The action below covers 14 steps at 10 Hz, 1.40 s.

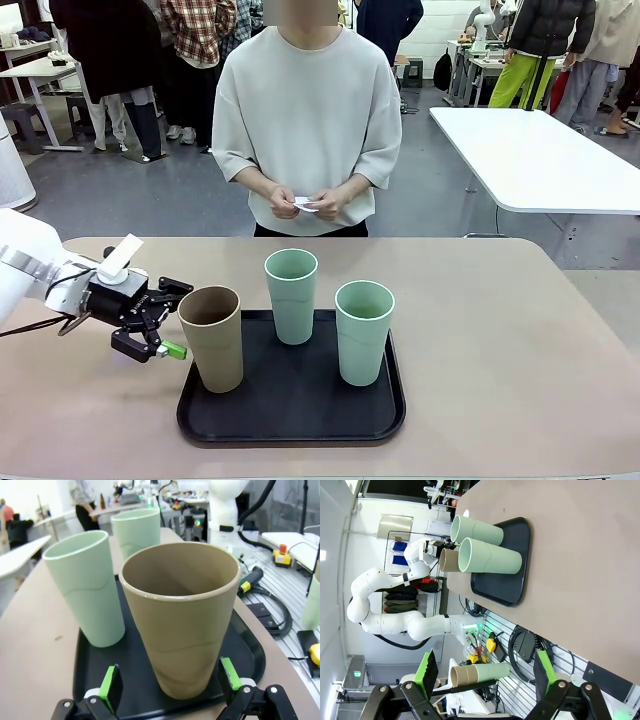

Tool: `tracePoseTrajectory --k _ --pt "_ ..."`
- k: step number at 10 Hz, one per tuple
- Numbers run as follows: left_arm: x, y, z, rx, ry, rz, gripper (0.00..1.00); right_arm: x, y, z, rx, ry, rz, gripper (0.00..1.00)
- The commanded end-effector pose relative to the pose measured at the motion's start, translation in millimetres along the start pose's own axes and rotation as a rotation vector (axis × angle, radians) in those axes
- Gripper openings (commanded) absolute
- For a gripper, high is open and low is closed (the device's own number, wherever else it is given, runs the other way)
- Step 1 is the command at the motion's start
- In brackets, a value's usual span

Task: Place coasters on the table and set cups on them.
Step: Pick up one Reusable plastic cup and place it on a coaster set by the human.

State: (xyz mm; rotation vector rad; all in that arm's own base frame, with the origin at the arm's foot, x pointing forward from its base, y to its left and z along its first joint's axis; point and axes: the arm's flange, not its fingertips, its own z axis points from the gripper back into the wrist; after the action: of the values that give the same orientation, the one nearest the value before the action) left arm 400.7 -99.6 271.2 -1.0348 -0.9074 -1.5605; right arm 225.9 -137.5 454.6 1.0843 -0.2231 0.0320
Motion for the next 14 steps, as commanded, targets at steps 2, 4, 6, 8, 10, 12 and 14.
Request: tracePoseTrajectory --k 2,4,6,8,10,12,14 --pt "-4.7 4.4 -18.2 -0.008 -0.031 -0.041 1.0 2.0 -0.6 -0.2 0.02 -0.006 0.014 1.0" --pt "-4.8 6.4 -23.0 -0.014 -0.037 -0.021 1.0 2.0 -0.6 -0.2 0.02 -0.006 0.014 1.0" --pt "-5.7 8.0 -33.5 -0.033 -0.062 -0.035 1.0 2.0 -0.6 -0.2 0.02 -0.006 0.014 1.0" --pt "-8.1 9.6 -41.6 -0.062 -0.078 -0.029 1.0 2.0 -0.6 -0.2 0.02 -0.006 0.014 1.0" --pt "-10.8 8.2 -45.3 -0.098 -0.061 -0.011 1.0 2.0 -0.6 -0.2 0.02 -0.006 0.014 1.0" --pt "-11.0 6.6 -47.1 -0.121 -0.058 -0.003 1.0 2.0 -0.6 -0.2 0.02 -0.006 0.014 1.0" --pt "-12.7 6.2 -55.4 -0.146 -0.065 -0.005 1.0 2.0 -0.6 -0.2 0.02 -0.006 0.014 1.0"
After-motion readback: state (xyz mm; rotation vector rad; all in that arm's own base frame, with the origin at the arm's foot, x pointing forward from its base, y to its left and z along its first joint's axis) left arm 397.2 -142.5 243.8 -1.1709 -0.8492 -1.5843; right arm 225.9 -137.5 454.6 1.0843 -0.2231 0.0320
